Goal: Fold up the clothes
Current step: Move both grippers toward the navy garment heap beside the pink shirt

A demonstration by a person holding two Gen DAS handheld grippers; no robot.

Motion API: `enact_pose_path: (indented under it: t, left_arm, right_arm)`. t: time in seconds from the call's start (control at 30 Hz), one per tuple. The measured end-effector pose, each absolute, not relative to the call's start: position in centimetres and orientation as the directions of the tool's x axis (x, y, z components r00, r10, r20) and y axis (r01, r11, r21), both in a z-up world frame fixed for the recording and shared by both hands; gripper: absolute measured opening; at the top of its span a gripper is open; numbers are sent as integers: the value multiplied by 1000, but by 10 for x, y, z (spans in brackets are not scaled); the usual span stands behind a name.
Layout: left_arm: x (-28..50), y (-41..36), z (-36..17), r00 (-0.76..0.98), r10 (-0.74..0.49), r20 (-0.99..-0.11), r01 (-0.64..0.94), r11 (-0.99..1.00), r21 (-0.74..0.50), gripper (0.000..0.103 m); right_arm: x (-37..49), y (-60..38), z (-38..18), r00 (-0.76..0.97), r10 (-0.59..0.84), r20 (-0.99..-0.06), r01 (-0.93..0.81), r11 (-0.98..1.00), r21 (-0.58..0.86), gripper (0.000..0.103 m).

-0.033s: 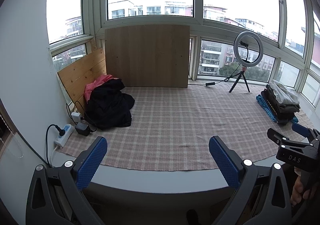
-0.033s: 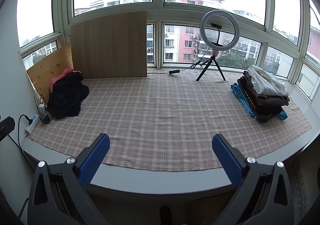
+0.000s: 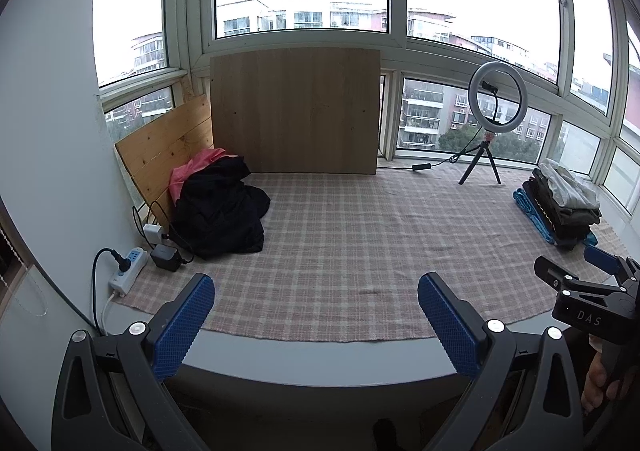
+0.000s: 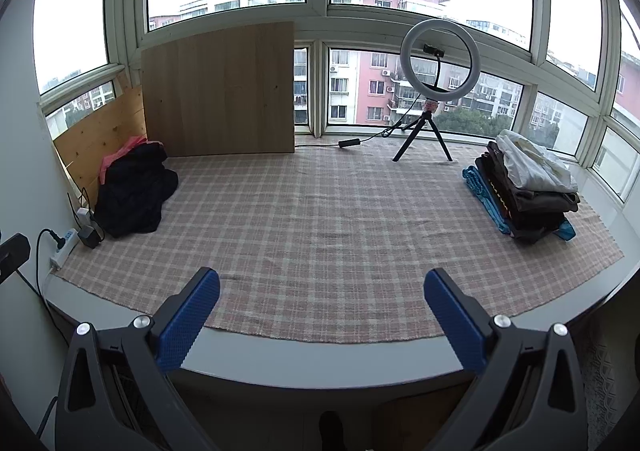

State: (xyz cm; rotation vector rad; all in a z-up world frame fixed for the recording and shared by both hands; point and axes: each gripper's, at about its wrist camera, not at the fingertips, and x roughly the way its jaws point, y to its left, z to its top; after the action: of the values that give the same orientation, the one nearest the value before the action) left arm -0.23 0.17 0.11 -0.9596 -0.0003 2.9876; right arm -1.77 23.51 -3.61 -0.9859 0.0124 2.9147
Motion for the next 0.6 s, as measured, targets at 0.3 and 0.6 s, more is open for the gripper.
enact_pose_path:
  t: [0.3,0.6]
  left_arm:
    - [-12,-21,-13,-815,-18,-580,20,-1000,2,102]
    - [-44,-50,-15,-782,-101,-615,127,-992,2,102]
  right_arm:
    - [-38,214,-38,-774,27,-632,-14,-1000,-27,103]
    - [-76,175,-36,-769,-32,-639,91,-994,-59,103]
